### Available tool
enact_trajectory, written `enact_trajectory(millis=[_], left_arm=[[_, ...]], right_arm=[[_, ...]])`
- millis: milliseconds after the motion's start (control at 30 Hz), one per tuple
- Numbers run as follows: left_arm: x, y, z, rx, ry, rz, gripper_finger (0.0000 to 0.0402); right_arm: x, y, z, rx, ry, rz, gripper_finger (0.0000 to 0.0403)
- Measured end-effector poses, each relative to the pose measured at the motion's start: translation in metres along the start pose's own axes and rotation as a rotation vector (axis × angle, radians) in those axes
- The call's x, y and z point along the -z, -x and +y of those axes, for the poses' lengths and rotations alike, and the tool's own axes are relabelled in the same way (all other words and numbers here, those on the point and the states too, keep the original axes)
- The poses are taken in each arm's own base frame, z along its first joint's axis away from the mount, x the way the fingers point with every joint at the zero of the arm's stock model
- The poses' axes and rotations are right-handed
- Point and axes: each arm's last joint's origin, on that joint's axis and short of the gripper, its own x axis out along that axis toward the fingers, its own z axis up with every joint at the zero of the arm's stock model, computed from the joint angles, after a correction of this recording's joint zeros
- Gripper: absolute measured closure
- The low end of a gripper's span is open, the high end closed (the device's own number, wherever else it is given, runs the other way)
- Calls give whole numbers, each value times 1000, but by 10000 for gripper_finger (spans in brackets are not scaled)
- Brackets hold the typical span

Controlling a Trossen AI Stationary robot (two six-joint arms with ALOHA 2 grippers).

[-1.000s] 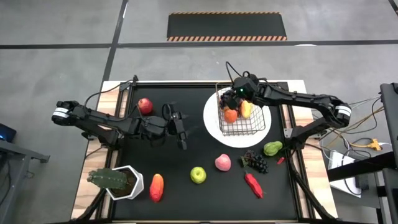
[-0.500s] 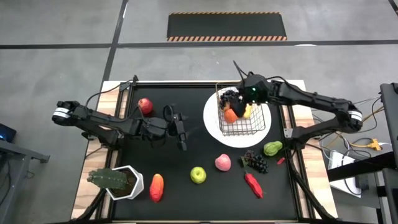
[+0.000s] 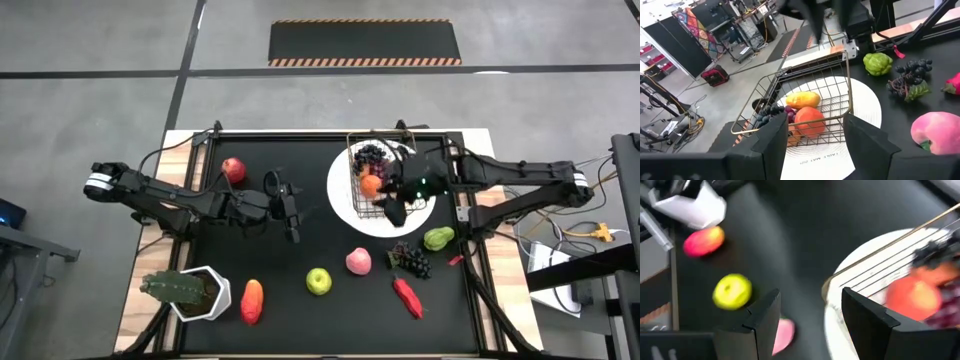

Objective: Build produce basket
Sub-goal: Put the green chayote into the wire basket

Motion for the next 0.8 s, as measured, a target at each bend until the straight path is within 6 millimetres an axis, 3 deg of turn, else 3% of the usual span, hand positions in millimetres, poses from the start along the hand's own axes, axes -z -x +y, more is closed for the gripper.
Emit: enact_trajectory(millis=[333,567,800], left_arm=[[1,0,0,0,-1,1,228],[1,0,0,-3,-10,2,228],[1,0,0,-14,-28,5,228]], right_arm=[[34,3,28,-16,-50,217,207],[67,13,24,122,87,482,206],[100,6,14,225,160,663,189]])
